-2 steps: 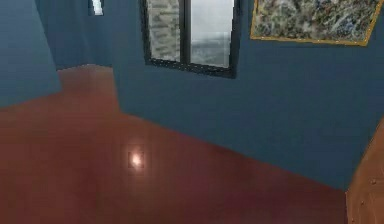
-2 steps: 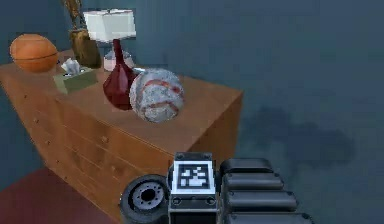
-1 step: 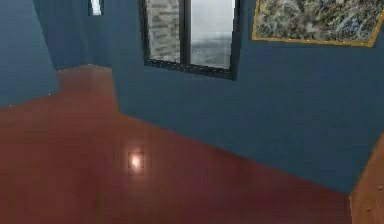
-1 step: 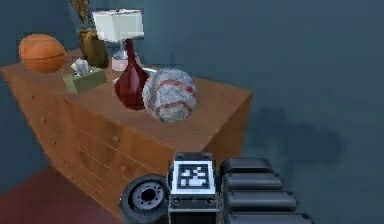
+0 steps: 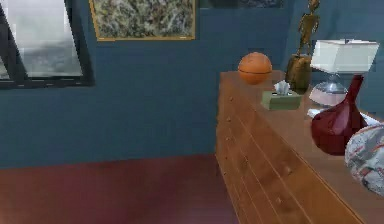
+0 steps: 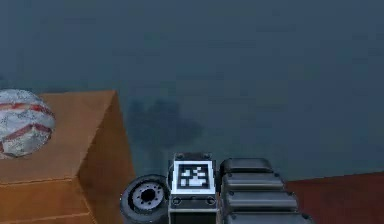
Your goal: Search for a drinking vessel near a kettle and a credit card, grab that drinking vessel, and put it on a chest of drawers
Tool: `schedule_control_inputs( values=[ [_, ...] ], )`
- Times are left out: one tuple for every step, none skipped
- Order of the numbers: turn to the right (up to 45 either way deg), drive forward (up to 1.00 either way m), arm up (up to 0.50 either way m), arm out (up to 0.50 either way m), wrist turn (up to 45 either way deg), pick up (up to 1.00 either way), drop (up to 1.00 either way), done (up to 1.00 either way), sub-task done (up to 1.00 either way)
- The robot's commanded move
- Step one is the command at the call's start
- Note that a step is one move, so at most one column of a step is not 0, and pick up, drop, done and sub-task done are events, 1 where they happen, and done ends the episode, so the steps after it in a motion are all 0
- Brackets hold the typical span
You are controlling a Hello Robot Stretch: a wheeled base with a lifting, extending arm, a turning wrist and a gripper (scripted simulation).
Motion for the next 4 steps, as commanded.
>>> schedule_control_inputs(
  values=[
    [0.0, 1.0, 0.0, 0.0, 0.0, 0.0, 0.0, 0.0, 0.0],
    [-15.0, 0.0, 0.0, 0.0, 0.0, 0.0, 0.0, 0.0, 0.0],
    [-3.0, 0.0, 0.0, 0.0, 0.0, 0.0, 0.0, 0.0, 0.0],
    [0.0, 0.0, 0.0, 0.38, 0.0, 0.0, 0.0, 0.0, 0.0]
  ],
)
